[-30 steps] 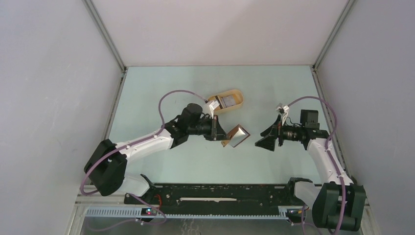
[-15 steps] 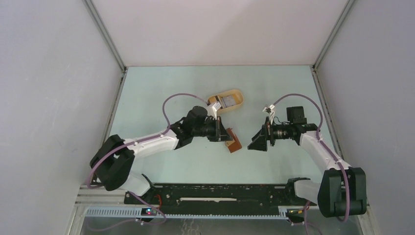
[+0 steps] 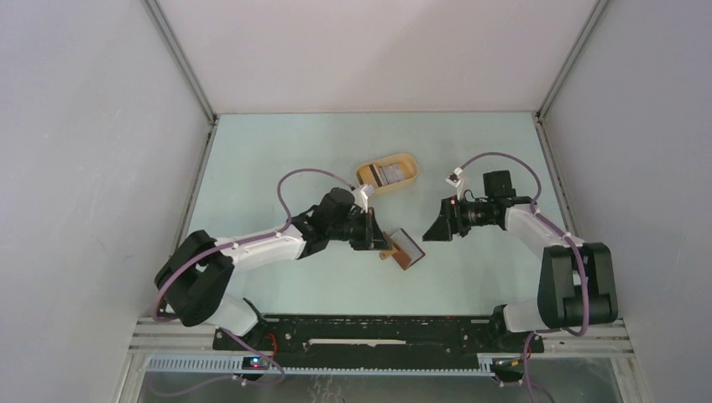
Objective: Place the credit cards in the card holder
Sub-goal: Place the card holder at the center of the board.
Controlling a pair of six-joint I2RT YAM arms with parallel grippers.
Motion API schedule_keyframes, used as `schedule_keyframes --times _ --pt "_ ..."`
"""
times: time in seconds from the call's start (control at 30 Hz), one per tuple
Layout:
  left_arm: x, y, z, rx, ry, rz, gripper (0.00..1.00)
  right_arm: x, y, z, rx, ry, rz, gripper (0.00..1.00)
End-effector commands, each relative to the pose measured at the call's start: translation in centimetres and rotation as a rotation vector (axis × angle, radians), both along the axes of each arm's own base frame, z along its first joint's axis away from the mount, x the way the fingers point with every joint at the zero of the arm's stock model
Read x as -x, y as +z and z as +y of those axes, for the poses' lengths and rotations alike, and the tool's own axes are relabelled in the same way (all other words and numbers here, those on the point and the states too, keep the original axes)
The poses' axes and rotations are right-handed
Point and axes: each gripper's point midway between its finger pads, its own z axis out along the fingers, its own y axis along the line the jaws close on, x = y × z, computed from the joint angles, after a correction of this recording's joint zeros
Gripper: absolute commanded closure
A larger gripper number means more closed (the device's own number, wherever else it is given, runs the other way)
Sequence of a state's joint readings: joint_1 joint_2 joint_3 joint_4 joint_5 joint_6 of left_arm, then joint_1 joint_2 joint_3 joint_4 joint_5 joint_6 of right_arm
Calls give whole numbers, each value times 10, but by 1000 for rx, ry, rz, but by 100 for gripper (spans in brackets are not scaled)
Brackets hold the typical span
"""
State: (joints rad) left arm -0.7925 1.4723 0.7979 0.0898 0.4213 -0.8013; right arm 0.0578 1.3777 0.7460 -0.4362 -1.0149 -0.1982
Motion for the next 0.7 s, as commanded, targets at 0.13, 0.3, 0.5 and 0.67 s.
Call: schedule_keyframes --times 0.13,0.3,0.5,0.67 --pt "14 -36 43 -101 112 105 100 -18 -3 24 53 96 33 39" --pt "26 -61 60 -179 129 186 100 -9 -16 35 81 157 69 50" --pt "32 -80 63 -219 121 239 100 -3 -34 49 173 209 78 50" --pt "32 -101 70 -285 127 291 100 -6 -48 47 223 209 113 50"
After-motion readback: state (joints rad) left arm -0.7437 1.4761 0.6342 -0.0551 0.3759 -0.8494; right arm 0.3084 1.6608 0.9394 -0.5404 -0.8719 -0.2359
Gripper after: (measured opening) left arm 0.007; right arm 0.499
